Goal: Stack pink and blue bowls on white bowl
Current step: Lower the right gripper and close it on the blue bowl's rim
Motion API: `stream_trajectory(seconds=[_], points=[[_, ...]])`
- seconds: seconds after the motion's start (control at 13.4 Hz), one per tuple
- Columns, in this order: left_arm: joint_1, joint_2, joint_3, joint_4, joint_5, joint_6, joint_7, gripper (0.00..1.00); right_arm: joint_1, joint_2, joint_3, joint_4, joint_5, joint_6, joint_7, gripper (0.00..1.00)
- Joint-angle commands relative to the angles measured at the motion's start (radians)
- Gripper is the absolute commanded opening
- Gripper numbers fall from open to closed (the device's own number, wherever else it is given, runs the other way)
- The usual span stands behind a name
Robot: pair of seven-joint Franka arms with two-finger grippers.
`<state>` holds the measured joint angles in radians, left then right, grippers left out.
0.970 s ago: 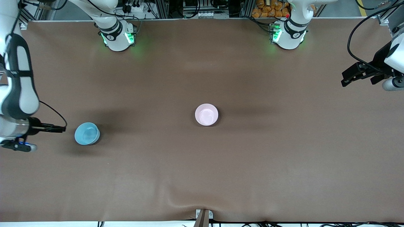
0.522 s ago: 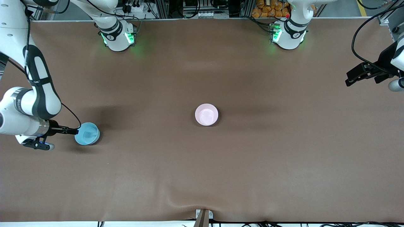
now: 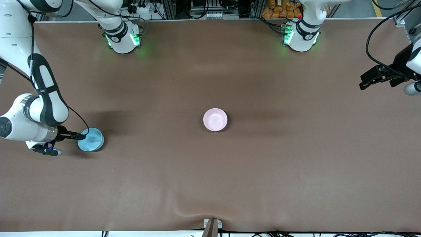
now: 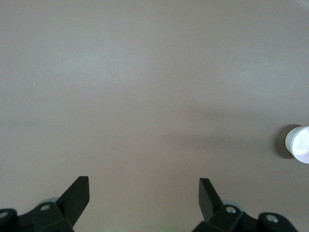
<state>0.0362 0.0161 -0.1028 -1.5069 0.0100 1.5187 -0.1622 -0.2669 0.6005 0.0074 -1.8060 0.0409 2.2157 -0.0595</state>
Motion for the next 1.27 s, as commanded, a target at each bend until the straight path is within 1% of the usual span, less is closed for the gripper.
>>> stream_trajectory(seconds=[0.0, 0.22, 0.37, 0.6, 0.67, 0.75, 0.9, 0.97, 1.12, 1.19], points=[[0.005, -0.005, -0.003, 0.004, -0.018, 0.0, 0.017, 1.0, -0.014, -0.005, 0.014, -0.007, 0.022, 0.001, -0.011, 0.0], [0.002, -0.004, -0.006, 0.002, -0.018, 0.0, 0.017, 1.0, -0.011, -0.008, 0.014, -0.006, 0.022, -0.008, -0.011, 0.0], [0.001, -0.005, -0.009, 0.002, -0.018, 0.0, 0.017, 1.0, -0.006, -0.028, 0.014, -0.004, 0.022, -0.013, -0.011, 0.0], [0.001, -0.008, -0.011, 0.002, -0.018, 0.0, 0.017, 1.0, -0.003, -0.117, 0.022, 0.002, 0.024, -0.086, -0.009, 0.0], [0.001, -0.008, -0.011, 0.002, -0.018, 0.0, 0.017, 1.0, 0.0, -0.151, 0.034, 0.004, 0.024, -0.115, -0.009, 0.0], [0.001, -0.012, -0.011, 0.002, -0.018, 0.0, 0.017, 1.0, -0.002, -0.187, 0.064, 0.004, 0.039, -0.148, -0.008, 0.0], [0.001, -0.012, -0.011, 0.002, -0.018, 0.0, 0.018, 1.0, 0.017, -0.246, 0.094, 0.005, 0.166, -0.217, -0.009, 0.0], [-0.001, -0.012, -0.012, 0.002, -0.018, 0.0, 0.018, 1.0, 0.044, -0.267, 0.111, 0.008, 0.187, -0.238, -0.009, 0.0], [-0.002, -0.012, -0.021, 0.002, -0.018, 0.0, 0.018, 1.0, 0.135, -0.283, 0.132, 0.008, 0.201, -0.246, 0.0, 0.0], [-0.001, -0.01, -0.024, 0.002, -0.018, 0.0, 0.017, 1.0, 0.181, -0.284, 0.14, 0.014, 0.246, -0.245, 0.038, 0.0]])
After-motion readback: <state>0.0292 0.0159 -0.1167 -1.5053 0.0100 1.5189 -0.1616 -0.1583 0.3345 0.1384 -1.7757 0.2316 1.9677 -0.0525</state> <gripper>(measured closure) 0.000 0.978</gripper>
